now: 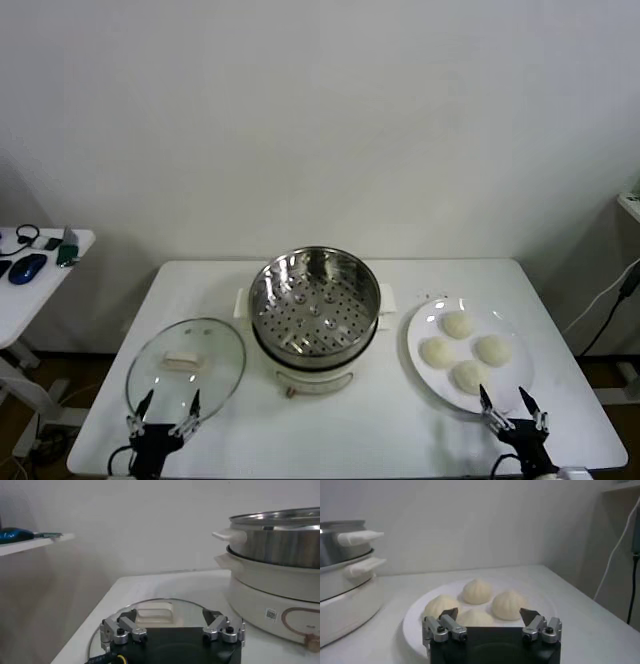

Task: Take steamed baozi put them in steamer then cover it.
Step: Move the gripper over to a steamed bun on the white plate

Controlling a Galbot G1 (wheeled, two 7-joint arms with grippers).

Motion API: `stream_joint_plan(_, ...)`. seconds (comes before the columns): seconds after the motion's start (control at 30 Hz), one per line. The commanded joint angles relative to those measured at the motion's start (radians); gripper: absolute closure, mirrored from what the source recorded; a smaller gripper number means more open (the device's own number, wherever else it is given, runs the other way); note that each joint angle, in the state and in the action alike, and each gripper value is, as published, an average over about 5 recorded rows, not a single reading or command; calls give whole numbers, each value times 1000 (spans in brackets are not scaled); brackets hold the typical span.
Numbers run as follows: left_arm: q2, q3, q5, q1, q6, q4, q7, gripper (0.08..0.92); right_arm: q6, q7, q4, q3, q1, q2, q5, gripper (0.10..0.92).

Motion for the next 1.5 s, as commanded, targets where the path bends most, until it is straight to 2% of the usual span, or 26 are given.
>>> stream_joint_plan(0.03, 2, 1, 2, 2, 1, -17, 1, 177, -167, 26, 46, 22, 88, -55, 13, 203)
stream_joint_plan(0.2, 5, 9, 2, 8, -3, -32, 3, 177, -313, 9, -11, -73, 377, -233, 1, 203)
stream_joint_plan(0.37, 8, 15, 2, 14, -13, -43, 4, 177, -408, -99, -174, -392, 742, -475, -14, 203)
stream_joint_plan(0.5, 5, 19, 4, 26, -24, -52, 4, 177, -407, -296, -291, -717, 1028, -634, -70, 203)
stream_joint_plan(0.67, 3, 25, 4, 45, -33, -60, 5, 177, -294, -663, -425, -1227, 1488, -775, -204, 203)
stream_joint_plan(0.87, 5, 20, 4, 46, -38, -61, 6, 177, -159, -969, -530, -1887, 2092, -739, -267, 203)
stream_joint_plan(1.03, 8, 24, 4, 41, -40, -56, 10, 177, -99, -1095, -585, -2193, 2381, -629, -260, 203)
stream_joint_plan(1.17, 11, 27, 3, 28, -42, -43, 12, 177, -117, -1101, -603, -2289, 2416, -553, -201, 203)
stream_joint_plan(1.3, 14, 26, -1, 14, -46, -30, 14, 177, -168, -1068, -614, -2265, 2332, -495, -121, 203)
stream_joint_plan(1.5, 20, 22, -2, 8, -51, -23, 20, 177, -232, -1017, -666, -2204, 2172, -413, -112, 203)
